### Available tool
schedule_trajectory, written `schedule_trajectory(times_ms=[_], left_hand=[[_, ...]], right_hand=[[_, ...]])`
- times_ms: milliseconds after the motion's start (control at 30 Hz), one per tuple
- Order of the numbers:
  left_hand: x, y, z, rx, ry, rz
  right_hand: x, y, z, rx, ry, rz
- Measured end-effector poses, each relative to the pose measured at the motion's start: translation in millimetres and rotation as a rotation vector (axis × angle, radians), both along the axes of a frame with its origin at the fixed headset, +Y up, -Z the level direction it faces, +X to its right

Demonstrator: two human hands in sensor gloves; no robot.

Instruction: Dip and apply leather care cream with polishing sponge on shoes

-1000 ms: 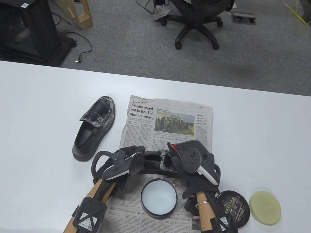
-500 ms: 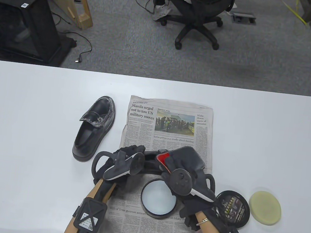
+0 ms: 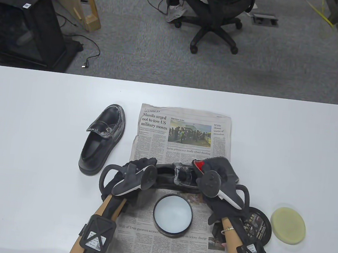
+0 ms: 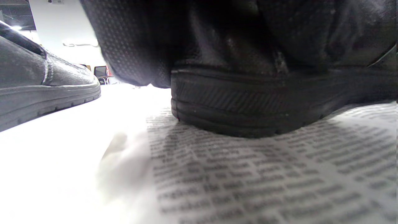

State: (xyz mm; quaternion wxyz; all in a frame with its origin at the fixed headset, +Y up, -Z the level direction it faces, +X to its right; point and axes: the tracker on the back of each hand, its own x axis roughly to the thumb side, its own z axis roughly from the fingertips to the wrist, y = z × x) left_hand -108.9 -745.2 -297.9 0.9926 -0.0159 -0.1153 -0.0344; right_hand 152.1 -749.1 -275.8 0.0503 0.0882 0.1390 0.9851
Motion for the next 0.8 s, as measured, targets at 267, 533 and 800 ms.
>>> schedule_trajectory(times_ms=[267,533,800], left_hand=[[0.0,-0.6,-0.3,-0.003,-0.008,0.008],[1.8,1.2,-1.7,-0.027,-0.024,-0.027],[2.6,1.5,-1.0,-0.02,-0.014,-0.045]], right_hand=[[-45.4,20.4,42.4,0.114,0.246,-0.051],[-71.4,23.7,-4.8,0.033,0.176,-0.232],[-16.6,3.8,-19.6,-0.042,-0.007,-0.132]])
